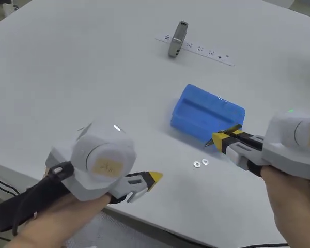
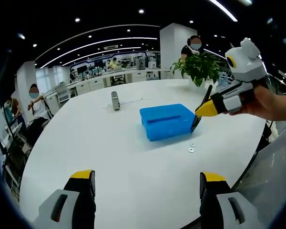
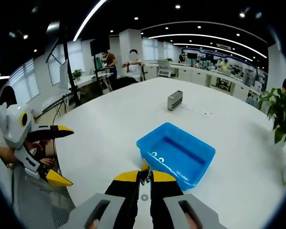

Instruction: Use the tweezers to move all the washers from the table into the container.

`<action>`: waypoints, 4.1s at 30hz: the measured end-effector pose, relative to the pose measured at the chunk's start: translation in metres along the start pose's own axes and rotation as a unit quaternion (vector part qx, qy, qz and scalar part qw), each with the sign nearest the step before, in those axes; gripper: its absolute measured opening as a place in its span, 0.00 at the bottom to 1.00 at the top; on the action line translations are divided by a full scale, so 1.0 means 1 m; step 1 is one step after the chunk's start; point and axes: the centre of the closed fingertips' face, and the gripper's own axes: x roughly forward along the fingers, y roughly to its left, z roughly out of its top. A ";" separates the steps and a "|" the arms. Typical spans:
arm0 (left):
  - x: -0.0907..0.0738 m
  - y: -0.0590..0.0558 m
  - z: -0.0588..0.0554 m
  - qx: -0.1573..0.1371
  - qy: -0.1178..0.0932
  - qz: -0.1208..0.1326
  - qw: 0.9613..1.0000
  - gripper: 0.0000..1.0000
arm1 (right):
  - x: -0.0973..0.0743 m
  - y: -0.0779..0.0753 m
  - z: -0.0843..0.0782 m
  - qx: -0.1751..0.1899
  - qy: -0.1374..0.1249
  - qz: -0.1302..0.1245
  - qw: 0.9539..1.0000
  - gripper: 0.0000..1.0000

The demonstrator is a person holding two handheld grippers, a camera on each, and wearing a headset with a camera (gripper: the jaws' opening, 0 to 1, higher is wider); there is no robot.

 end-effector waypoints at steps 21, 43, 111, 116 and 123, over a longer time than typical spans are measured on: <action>0.000 0.001 0.000 -0.001 0.001 0.000 1.000 0.92 | 0.021 0.002 -0.044 -0.001 0.055 0.012 0.998 0.04; 0.001 -0.001 -0.004 0.006 0.012 -0.001 1.000 0.92 | 0.028 0.002 -0.049 -0.007 0.056 0.009 0.998 0.04; 0.002 -0.002 -0.007 0.008 0.020 -0.003 1.000 0.91 | 0.055 -0.043 0.027 -0.060 0.016 -0.016 0.998 0.03; 0.003 -0.002 -0.008 0.009 0.022 -0.002 1.000 0.91 | 0.067 -0.043 0.018 -0.056 0.031 -0.010 0.998 0.03; 0.003 -0.002 -0.009 0.009 0.025 -0.003 1.000 0.91 | 0.076 -0.043 0.009 -0.050 0.044 -0.006 0.998 0.03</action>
